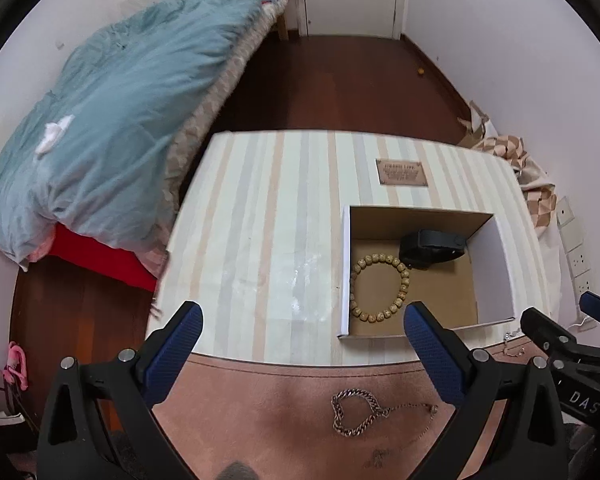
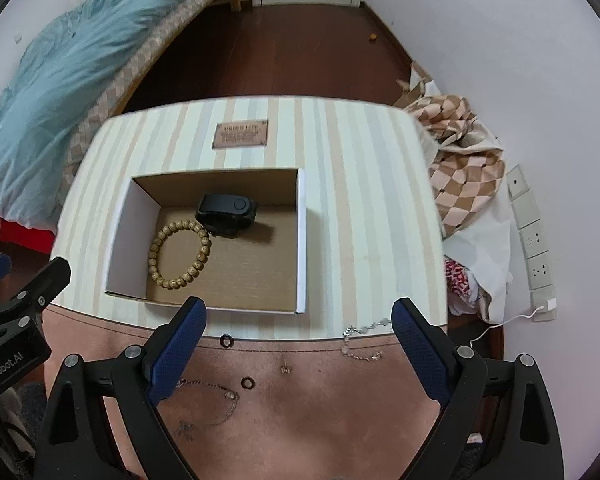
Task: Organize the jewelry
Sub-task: 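Lift both open tools out of the box back over the mat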
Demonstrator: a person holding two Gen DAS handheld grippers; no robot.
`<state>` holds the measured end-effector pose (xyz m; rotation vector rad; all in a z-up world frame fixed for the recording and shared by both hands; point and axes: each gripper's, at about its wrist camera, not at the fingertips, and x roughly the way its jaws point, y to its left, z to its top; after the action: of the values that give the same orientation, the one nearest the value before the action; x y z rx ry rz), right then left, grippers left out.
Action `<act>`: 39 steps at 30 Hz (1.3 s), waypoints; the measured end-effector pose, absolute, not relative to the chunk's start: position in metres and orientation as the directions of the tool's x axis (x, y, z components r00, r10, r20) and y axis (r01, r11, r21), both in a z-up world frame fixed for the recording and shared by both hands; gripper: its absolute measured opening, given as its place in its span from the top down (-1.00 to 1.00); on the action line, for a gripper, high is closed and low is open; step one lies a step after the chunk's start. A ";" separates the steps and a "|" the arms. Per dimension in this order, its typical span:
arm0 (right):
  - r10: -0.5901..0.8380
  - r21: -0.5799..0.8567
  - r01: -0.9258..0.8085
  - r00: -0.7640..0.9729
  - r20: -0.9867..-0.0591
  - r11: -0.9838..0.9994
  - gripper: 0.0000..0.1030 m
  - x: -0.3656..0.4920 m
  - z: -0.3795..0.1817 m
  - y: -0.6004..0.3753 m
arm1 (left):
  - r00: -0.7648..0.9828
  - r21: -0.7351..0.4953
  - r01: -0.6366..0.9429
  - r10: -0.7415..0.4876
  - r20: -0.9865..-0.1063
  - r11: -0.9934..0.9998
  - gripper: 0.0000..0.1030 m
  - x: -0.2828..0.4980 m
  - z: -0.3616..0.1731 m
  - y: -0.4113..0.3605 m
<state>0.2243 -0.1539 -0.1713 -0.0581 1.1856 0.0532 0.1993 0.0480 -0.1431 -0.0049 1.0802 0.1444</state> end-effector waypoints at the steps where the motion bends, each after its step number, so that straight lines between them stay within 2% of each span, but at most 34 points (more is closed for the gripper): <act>1: 0.009 -0.020 -0.071 0.386 -0.923 0.997 -0.85 0.221 -0.166 -0.154 | 0.476 0.080 -0.126 0.131 -0.870 0.989 -0.99 0.194 -0.137 0.047; 17: -0.003 -0.046 -0.055 0.611 -0.792 0.997 -0.85 0.117 -0.056 -0.167 | 0.631 0.030 -0.101 0.087 -0.771 0.994 -0.99 0.102 -0.047 0.034; 27: 0.027 -0.013 -0.053 0.681 -0.732 0.999 -0.85 0.071 -0.016 -0.168 | 0.681 0.001 -0.099 0.068 -0.729 0.995 -0.99 0.066 -0.021 0.034; 32: 0.061 0.048 -0.037 0.661 -0.748 0.998 -0.85 0.071 -0.035 -0.175 | 0.684 -0.001 -0.141 0.097 -0.723 0.990 -0.99 0.065 -0.034 0.042; 39: 0.132 0.149 -0.002 0.483 -0.866 0.989 -0.84 0.091 -0.141 -0.187 | 0.573 0.046 -0.198 0.154 -0.805 0.979 -0.99 0.079 -0.111 0.055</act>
<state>0.0908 -0.1873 -0.1413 0.1343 1.0651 0.0817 0.0792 0.0553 -0.1108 -0.0509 0.9377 0.2068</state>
